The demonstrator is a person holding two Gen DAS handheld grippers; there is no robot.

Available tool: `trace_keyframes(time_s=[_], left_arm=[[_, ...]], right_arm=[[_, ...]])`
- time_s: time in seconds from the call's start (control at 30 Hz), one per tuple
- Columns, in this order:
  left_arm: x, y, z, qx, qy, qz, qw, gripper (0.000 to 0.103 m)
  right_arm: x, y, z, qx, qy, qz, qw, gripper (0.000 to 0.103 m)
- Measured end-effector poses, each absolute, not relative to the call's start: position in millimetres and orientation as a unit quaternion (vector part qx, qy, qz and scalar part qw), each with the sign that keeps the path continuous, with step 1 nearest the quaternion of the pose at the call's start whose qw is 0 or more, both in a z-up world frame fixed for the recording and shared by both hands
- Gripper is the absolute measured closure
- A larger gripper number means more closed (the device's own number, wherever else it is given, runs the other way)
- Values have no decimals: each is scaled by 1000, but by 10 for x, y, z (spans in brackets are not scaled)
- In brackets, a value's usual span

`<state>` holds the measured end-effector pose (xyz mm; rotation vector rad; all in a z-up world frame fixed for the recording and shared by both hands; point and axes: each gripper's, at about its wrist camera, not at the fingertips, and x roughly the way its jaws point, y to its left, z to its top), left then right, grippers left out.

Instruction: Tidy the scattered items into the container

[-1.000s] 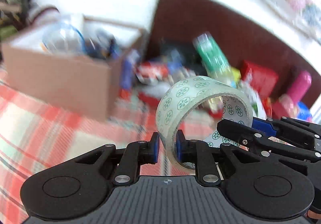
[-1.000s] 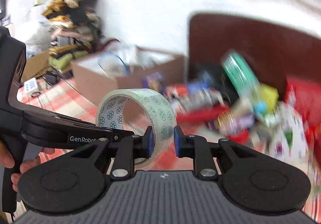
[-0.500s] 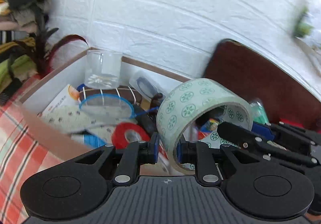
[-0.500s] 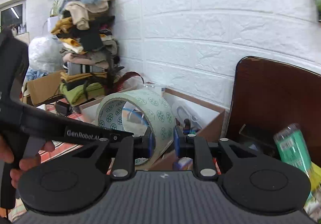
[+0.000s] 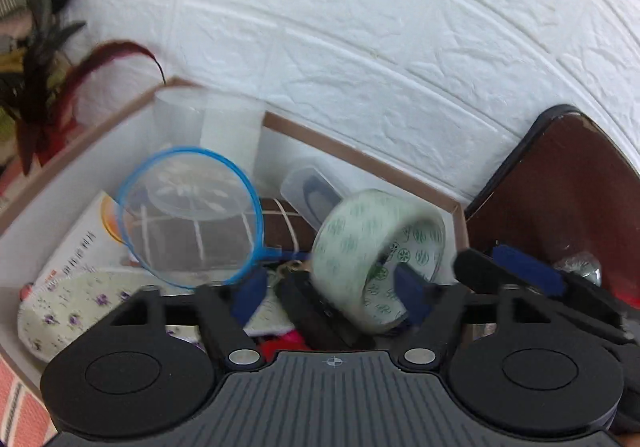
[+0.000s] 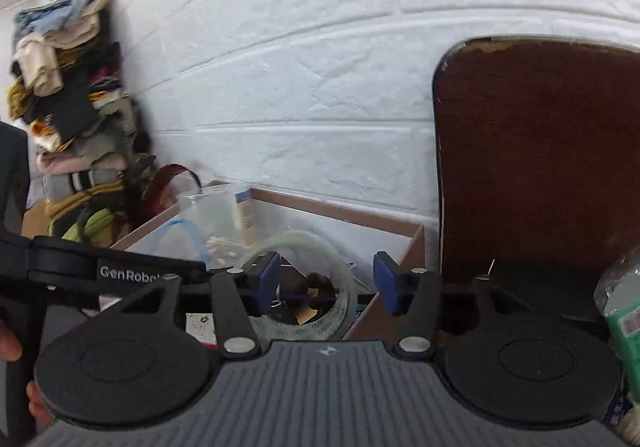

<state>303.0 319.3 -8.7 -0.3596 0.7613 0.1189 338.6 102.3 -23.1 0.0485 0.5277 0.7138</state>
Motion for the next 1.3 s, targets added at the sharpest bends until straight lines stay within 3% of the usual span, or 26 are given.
trace_keyframes(time_s=[0.2, 0.4, 0.53, 0.83, 1.3], left_arm=[[2729, 3096, -83, -132, 361, 65, 921, 19], [2212, 2925, 139, -101, 328, 86, 935, 13], [1713, 2715, 346, -83, 289, 120, 946, 0], [745, 2269, 384, -89, 291, 147, 941, 0], [217, 1976, 461, -28, 283, 192, 939, 0]], right_arm=[[3115, 870, -271, 34, 262, 363, 894, 42], [2722, 678, -147, 35, 254, 379, 889, 27], [2389, 439, 30, 48, 232, 383, 893, 1], [1549, 265, 245, -36, 226, 384, 895, 0], [925, 265, 282, -106, 198, 354, 908, 0]])
